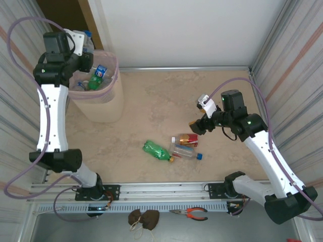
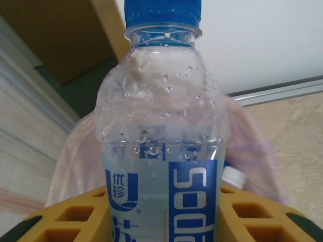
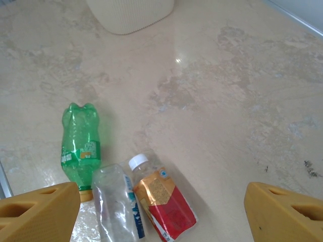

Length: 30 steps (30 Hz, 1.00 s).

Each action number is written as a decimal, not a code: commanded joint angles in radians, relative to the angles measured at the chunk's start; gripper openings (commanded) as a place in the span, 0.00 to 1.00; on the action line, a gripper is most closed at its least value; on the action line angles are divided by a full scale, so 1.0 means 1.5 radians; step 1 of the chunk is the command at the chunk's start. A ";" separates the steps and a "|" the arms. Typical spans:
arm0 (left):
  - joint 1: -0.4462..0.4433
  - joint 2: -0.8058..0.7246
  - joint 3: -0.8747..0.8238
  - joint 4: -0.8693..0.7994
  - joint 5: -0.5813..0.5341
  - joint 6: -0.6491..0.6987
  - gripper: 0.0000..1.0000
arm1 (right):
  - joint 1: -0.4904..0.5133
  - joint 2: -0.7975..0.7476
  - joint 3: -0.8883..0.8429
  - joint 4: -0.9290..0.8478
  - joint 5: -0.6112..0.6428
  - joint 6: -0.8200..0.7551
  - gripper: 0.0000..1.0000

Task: Put the plastic bottles in the bin

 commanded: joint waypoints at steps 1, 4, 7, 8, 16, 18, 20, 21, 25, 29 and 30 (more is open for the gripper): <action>0.039 0.049 0.059 -0.088 -0.022 0.017 0.42 | -0.004 -0.004 0.014 -0.002 -0.010 0.005 0.84; 0.065 0.087 0.075 -0.100 -0.045 0.027 0.42 | -0.005 -0.005 0.013 -0.002 -0.011 0.004 0.84; 0.085 0.122 0.079 -0.109 -0.059 0.028 0.42 | -0.004 -0.004 0.008 -0.001 -0.013 0.004 0.83; 0.092 0.134 0.081 -0.114 -0.058 0.025 0.42 | -0.005 -0.004 0.008 -0.001 -0.013 0.003 0.84; 0.114 0.214 0.088 -0.126 -0.052 0.027 0.45 | -0.005 -0.002 0.007 0.001 -0.012 -0.002 0.84; 0.114 0.227 0.092 -0.124 -0.059 0.027 0.46 | -0.005 -0.003 0.005 0.000 -0.011 -0.002 0.84; 0.116 0.234 0.096 -0.122 -0.060 0.026 0.49 | -0.006 -0.005 0.004 0.000 -0.010 -0.002 0.84; 0.115 0.234 0.099 -0.122 -0.059 0.025 0.52 | -0.006 -0.007 0.004 0.000 -0.010 -0.002 0.84; 0.115 0.224 0.108 -0.117 -0.047 0.017 0.61 | -0.006 -0.011 0.003 -0.001 -0.009 -0.002 0.84; 0.116 0.199 0.113 -0.104 -0.039 0.012 0.66 | -0.005 -0.012 0.004 -0.001 -0.009 -0.002 0.84; 0.116 0.194 0.115 -0.104 -0.037 0.011 0.66 | -0.006 -0.012 0.004 -0.001 -0.010 -0.002 0.84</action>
